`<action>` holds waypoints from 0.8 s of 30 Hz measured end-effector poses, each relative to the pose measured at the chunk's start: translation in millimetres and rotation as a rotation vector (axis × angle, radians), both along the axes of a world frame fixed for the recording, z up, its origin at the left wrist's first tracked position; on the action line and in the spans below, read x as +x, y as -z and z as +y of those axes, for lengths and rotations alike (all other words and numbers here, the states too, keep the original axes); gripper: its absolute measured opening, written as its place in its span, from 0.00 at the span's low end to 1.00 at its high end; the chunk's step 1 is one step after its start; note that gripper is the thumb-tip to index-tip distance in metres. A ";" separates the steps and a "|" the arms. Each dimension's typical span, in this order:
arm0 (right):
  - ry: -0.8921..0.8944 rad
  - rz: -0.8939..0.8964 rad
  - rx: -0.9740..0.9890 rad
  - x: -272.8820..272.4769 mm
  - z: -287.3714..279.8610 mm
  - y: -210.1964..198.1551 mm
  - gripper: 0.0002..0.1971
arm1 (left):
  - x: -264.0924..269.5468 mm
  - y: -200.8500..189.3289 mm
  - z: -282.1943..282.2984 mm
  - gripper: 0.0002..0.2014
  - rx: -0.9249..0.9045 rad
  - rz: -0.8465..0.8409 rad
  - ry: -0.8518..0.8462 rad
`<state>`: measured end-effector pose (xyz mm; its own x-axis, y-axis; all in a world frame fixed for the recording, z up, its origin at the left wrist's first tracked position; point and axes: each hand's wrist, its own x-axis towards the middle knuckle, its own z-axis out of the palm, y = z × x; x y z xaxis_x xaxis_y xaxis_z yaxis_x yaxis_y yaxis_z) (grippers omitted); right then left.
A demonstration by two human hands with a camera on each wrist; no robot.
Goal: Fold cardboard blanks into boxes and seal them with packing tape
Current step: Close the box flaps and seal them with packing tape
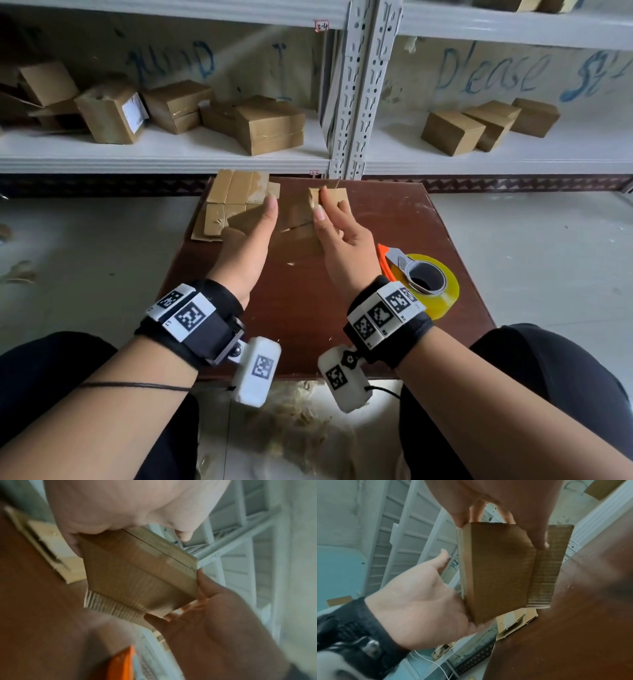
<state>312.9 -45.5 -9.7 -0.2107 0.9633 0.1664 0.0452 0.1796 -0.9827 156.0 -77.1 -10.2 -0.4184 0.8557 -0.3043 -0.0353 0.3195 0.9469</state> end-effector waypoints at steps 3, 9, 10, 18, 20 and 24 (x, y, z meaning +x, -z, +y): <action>-0.016 -0.010 0.031 0.7 -2.6 -5.1 0.18 | 10.2 -6.8 -6.3 0.45 -0.003 -0.387 -0.043; -0.221 -0.176 0.140 -3.0 -7.9 -4.5 0.17 | 17.2 -6.5 -14.2 0.18 -0.035 -0.750 -0.080; -0.244 -0.194 0.133 -3.0 -7.2 -5.4 0.18 | 17.3 -4.9 -14.6 0.16 -0.029 -0.736 -0.092; -0.060 -0.262 0.188 3.4 -3.4 -13.1 0.34 | 17.5 -7.3 -6.7 0.14 -0.142 -0.744 -0.187; -0.013 -0.249 0.238 7.2 -2.9 -12.2 0.35 | 17.5 -7.3 -5.1 0.11 -0.154 -0.730 -0.144; 0.032 -0.213 0.235 16.3 -1.4 -12.5 0.36 | 17.8 0.1 -4.3 0.18 -0.185 -0.712 -0.067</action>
<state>329.2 -47.0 2.8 -0.2352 0.9102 0.3408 0.2547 0.3961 -0.8822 173.8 -81.4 -10.3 -0.1155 0.7436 -0.6585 -0.6463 0.4472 0.6184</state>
